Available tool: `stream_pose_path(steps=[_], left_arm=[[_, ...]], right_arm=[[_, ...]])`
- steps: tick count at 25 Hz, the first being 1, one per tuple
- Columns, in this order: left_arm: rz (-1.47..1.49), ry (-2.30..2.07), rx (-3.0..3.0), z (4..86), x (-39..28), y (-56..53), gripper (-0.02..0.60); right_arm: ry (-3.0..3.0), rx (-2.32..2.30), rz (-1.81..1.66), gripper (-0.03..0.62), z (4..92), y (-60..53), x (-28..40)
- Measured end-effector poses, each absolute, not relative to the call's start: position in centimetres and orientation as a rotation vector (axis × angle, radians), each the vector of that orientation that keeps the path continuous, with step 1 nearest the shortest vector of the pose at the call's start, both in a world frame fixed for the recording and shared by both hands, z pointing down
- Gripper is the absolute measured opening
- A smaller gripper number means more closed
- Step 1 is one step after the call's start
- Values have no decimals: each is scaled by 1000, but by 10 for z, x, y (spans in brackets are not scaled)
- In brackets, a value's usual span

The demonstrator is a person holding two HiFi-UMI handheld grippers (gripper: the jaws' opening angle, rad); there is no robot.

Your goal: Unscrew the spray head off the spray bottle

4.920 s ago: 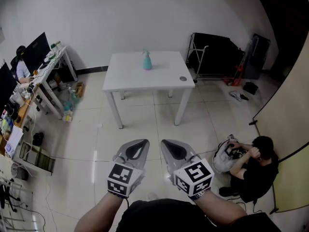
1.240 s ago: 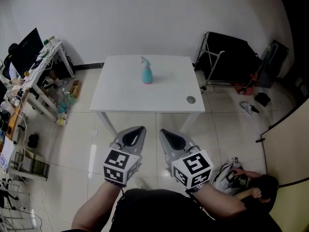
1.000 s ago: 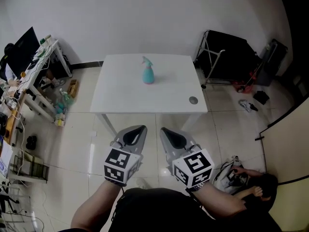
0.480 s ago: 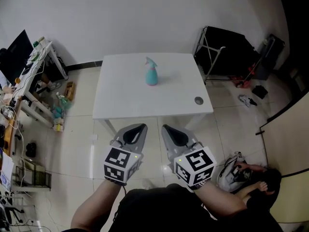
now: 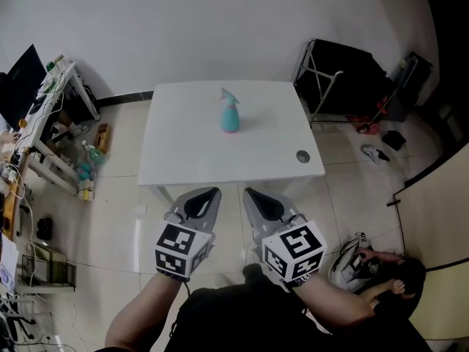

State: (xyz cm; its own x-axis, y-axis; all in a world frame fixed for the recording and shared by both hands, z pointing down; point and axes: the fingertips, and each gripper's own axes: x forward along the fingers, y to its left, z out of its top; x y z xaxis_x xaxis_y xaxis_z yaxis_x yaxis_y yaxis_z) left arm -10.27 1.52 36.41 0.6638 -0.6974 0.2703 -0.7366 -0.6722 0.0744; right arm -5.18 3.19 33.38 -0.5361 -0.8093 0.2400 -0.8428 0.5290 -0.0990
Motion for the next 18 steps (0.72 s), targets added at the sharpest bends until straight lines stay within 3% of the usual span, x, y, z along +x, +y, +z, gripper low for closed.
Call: stream_pose_path(steps=[18], left_arm=[[364,-1267,2634,370,-62,-53,12]], right_arm=[[-2654,1306,333,-9,341,-38,-12]])
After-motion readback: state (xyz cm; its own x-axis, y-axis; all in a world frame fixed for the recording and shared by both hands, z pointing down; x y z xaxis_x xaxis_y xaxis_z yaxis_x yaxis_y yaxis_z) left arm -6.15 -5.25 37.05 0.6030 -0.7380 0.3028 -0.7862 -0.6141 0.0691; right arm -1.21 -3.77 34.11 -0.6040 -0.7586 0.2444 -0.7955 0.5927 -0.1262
